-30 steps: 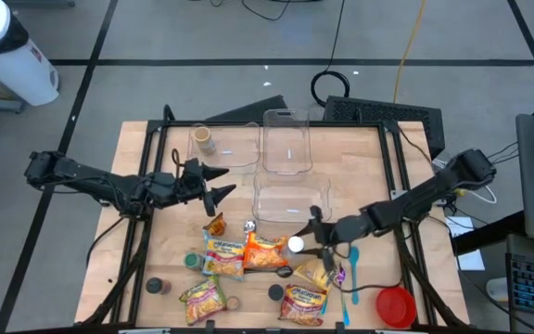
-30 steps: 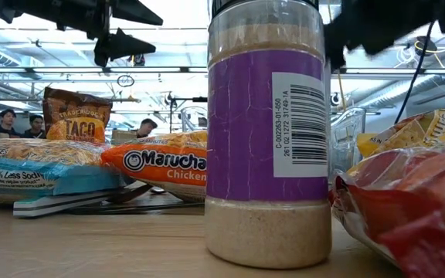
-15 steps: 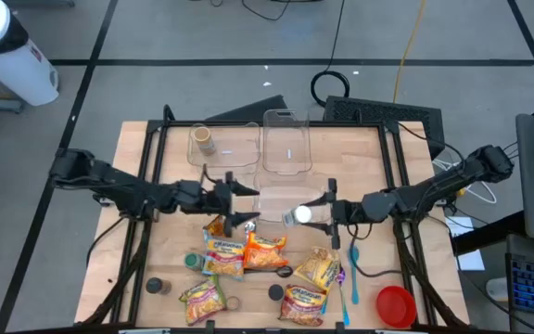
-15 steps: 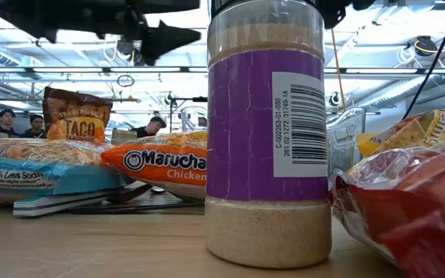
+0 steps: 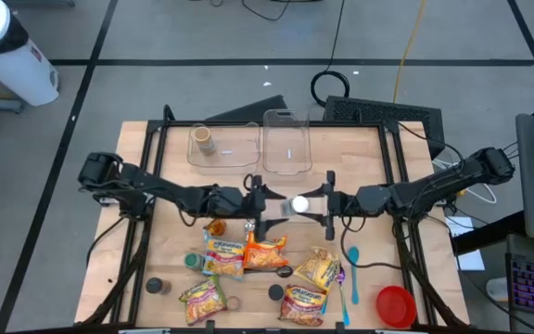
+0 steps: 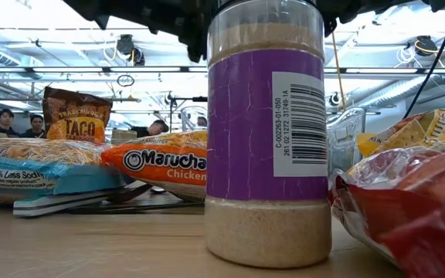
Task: Pick & Place Food Item
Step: Put the white seasoning bottle into the top left transparent container
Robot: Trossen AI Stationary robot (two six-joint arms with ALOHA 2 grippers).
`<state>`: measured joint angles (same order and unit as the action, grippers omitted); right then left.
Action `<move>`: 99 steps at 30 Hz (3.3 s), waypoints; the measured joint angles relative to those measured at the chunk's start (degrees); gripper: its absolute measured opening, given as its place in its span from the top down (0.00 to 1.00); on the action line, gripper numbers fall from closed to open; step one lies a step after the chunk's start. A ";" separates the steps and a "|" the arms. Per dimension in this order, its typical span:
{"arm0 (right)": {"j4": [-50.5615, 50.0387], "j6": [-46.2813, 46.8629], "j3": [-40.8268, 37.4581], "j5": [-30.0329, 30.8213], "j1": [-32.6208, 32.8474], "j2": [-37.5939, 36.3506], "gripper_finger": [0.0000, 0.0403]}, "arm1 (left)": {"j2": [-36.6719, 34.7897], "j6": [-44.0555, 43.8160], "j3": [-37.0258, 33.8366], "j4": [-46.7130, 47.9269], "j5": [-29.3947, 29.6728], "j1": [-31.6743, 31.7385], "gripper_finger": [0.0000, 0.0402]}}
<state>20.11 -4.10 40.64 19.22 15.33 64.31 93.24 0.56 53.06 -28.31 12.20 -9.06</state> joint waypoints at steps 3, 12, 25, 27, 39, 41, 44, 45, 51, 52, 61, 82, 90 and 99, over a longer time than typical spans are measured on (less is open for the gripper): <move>0.16 -0.06 0.00 0.02 0.39 0.00 0.52 | 1.04 0.35 0.63 0.01 1.77 0.25 0.23; 4.05 -1.58 0.00 0.00 0.48 0.00 0.52 | 1.31 0.47 0.63 -0.47 2.82 0.72 0.23; 6.57 -1.14 0.00 -2.99 0.48 -0.09 0.52 | 1.31 1.31 0.63 -2.63 0.18 0.67 0.30; 6.52 -1.17 0.00 -2.80 0.46 -0.09 0.51 | 1.33 1.31 0.63 -2.65 -0.03 0.67 0.39; -0.51 -7.70 0.07 -0.65 2.14 -5.30 0.39 | 0.42 2.98 0.25 -9.73 -5.31 0.94 0.50; -3.76 -7.50 0.07 1.26 2.86 -7.55 0.37 | 0.32 3.42 -0.87 -14.17 -7.58 1.31 0.50; -7.22 -7.29 0.07 2.83 3.63 -9.99 0.33 | 0.40 2.75 -3.21 -19.75 -11.91 2.48 0.50; -7.45 -7.27 -0.01 2.81 3.69 -10.25 0.32 | 0.41 2.08 -3.76 -21.37 -12.70 3.08 0.50; 6.11 -8.66 -3.43 -2.22 2.68 -7.12 0.25 | 0.41 0.54 -4.33 -26.29 -17.10 5.29 0.50; 8.74 -8.92 -3.93 -3.01 2.23 -6.02 0.24 | 0.41 0.89 -4.33 -26.82 -17.38 5.26 0.50; 26.51 -5.95 -4.22 -7.62 -2.91 3.64 0.21 | 0.41 1.75 -4.33 -27.15 -17.35 5.18 0.50; 34.06 -1.97 -1.57 -12.85 -6.03 12.48 0.53 | 0.41 1.74 -4.33 -25.75 -16.48 5.33 0.50; 30.99 -0.24 -1.64 -13.14 -6.01 10.82 0.53 | -0.04 -2.47 -3.27 -20.01 -14.86 3.39 0.50; 23.69 -0.15 -1.66 -13.28 -6.27 10.08 0.53 | -7.23 -7.62 15.21 38.03 -1.61 1.77 0.13</move>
<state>43.80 -4.25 38.98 5.94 9.06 74.39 86.00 -7.06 68.27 9.72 10.59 -7.29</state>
